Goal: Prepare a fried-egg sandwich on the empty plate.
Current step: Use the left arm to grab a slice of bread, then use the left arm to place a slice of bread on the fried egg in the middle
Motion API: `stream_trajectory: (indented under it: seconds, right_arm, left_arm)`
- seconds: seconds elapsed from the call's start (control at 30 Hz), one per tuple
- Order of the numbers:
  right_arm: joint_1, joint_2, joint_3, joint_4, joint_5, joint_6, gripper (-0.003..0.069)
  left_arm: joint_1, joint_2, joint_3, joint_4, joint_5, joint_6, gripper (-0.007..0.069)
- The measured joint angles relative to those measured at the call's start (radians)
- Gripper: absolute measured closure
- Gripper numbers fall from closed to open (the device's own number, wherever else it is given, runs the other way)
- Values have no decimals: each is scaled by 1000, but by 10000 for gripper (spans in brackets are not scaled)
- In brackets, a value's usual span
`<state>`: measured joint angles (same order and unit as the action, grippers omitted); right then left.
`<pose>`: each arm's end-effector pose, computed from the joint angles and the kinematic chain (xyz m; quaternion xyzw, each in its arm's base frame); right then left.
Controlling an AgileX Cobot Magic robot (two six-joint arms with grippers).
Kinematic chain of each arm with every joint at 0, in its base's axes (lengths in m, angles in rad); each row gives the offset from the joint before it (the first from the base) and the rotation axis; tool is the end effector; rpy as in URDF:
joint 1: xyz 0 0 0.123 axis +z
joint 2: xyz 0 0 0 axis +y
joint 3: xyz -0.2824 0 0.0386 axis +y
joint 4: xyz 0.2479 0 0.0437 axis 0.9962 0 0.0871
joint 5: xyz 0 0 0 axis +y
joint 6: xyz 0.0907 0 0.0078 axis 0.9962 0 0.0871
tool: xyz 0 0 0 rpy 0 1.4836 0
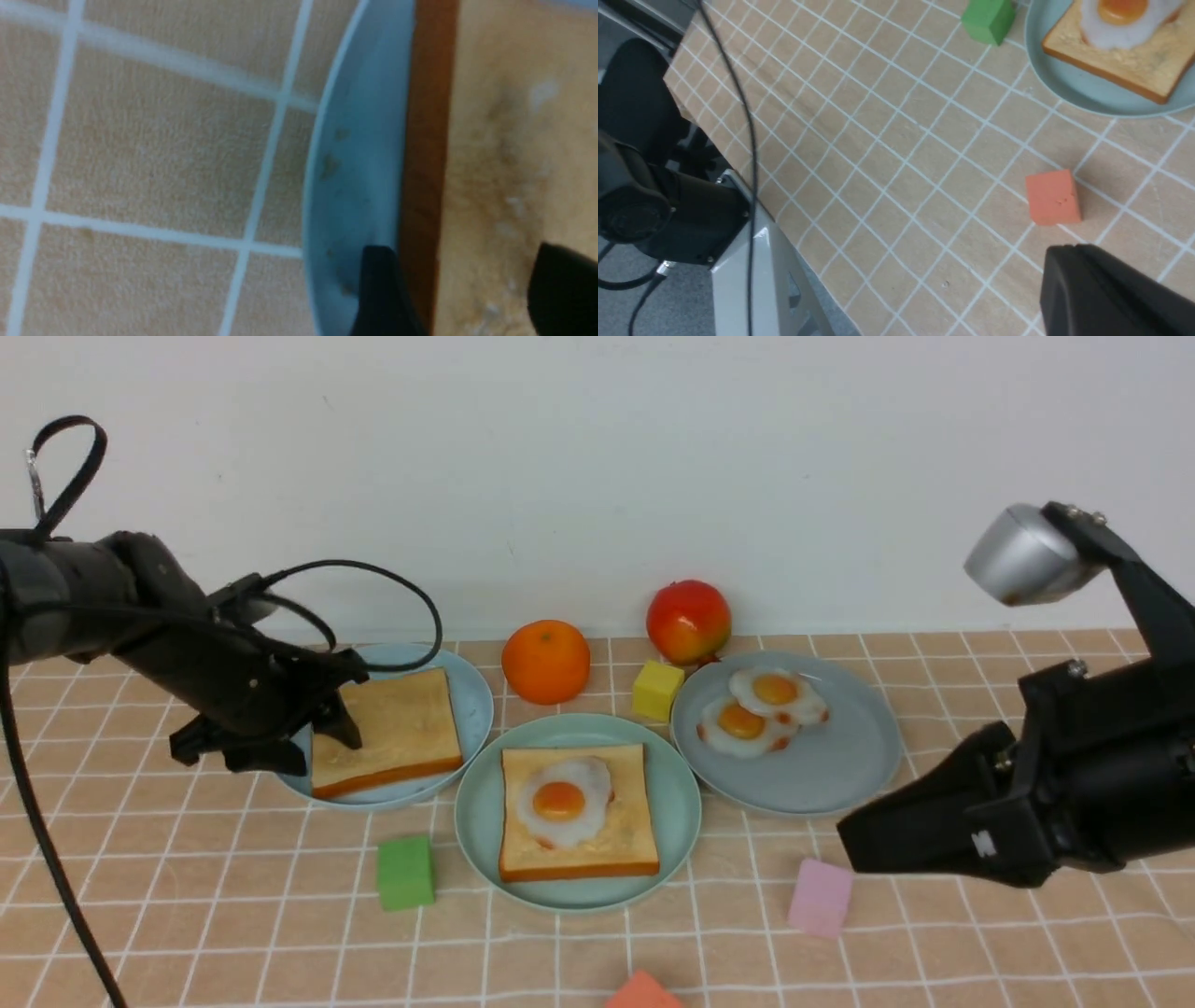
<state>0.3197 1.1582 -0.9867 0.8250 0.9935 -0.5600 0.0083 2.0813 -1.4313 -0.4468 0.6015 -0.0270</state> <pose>0.1902 0.1220 0.3421 -0.2605 0.8593 0.3496 0.2674 0.4342 -0.0187 0.1559 -0.1704 0.9522 -0.1615 0.1953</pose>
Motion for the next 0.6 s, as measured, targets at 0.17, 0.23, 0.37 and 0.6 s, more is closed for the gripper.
stream_trajectory:
  seconds: [0.17,0.23,0.37,0.6]
  right_arm:
    - [0,0,0,28,0,-10,658]
    - [0,0,0,31,3,-10,657]
    - [0,0,0,36,19,-10,655]
    - [0,0,0,42,6,-10,647]
  left_arm:
    - [1,0,-4,3,8,49,477]
    - [2,-16,-12,9,29,52,572]
    - [3,-86,-24,15,70,57,585]
    - [-27,-235,-19,-106,180,148,585]
